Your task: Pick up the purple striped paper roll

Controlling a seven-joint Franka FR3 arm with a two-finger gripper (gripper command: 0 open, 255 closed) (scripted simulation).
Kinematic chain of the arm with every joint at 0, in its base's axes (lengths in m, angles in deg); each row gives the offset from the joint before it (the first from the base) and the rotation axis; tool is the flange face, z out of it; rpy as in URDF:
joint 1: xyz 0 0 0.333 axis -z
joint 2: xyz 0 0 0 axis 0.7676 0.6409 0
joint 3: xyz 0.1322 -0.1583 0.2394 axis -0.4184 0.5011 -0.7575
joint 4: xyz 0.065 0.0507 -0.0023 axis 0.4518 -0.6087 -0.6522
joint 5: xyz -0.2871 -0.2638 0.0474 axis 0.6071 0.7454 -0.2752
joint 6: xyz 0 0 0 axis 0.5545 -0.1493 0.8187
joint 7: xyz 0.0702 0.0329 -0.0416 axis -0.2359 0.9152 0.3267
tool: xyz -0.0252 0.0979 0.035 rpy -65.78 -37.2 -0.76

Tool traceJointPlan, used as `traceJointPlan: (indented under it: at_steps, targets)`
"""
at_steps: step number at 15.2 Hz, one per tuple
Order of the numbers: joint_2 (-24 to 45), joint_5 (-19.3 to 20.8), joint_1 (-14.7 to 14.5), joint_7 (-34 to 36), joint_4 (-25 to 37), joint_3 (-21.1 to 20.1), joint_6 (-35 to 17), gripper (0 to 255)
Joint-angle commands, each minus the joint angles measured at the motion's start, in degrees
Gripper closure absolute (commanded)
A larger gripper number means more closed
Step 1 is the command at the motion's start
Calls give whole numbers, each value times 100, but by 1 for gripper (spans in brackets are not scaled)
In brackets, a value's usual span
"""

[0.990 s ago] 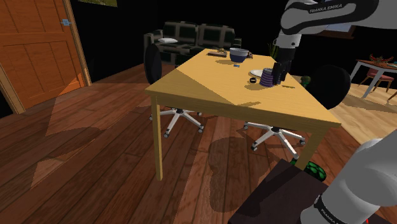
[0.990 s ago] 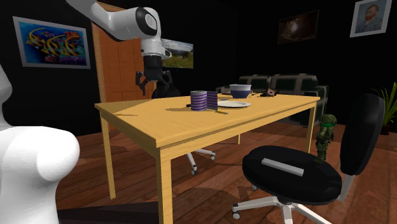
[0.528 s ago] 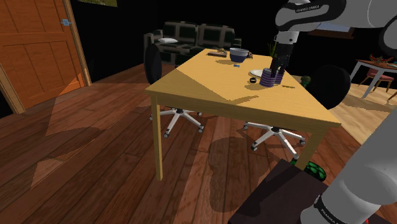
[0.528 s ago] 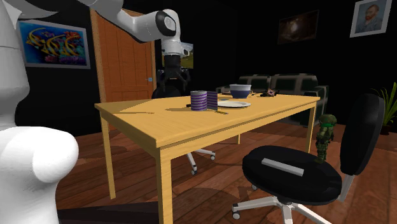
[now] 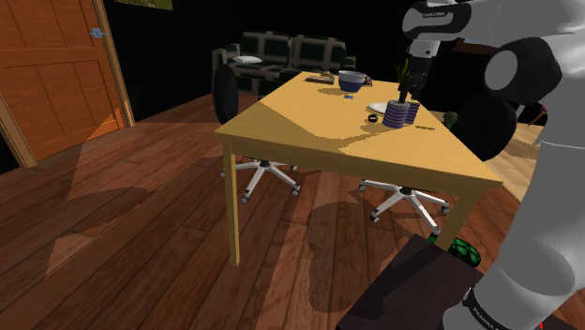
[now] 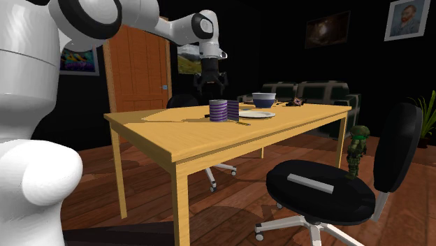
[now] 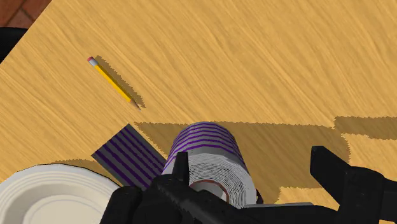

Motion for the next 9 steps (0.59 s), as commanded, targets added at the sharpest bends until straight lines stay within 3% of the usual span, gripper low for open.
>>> traceJointPlan:
  at_steps: [1,2,9]
  targets:
    - [647,-358,344,-190,884,43,242,0]
    - [808,-439,449,-216,1133,32,327,0]
    - [595,-340,297,-203,267,22,-336,0]
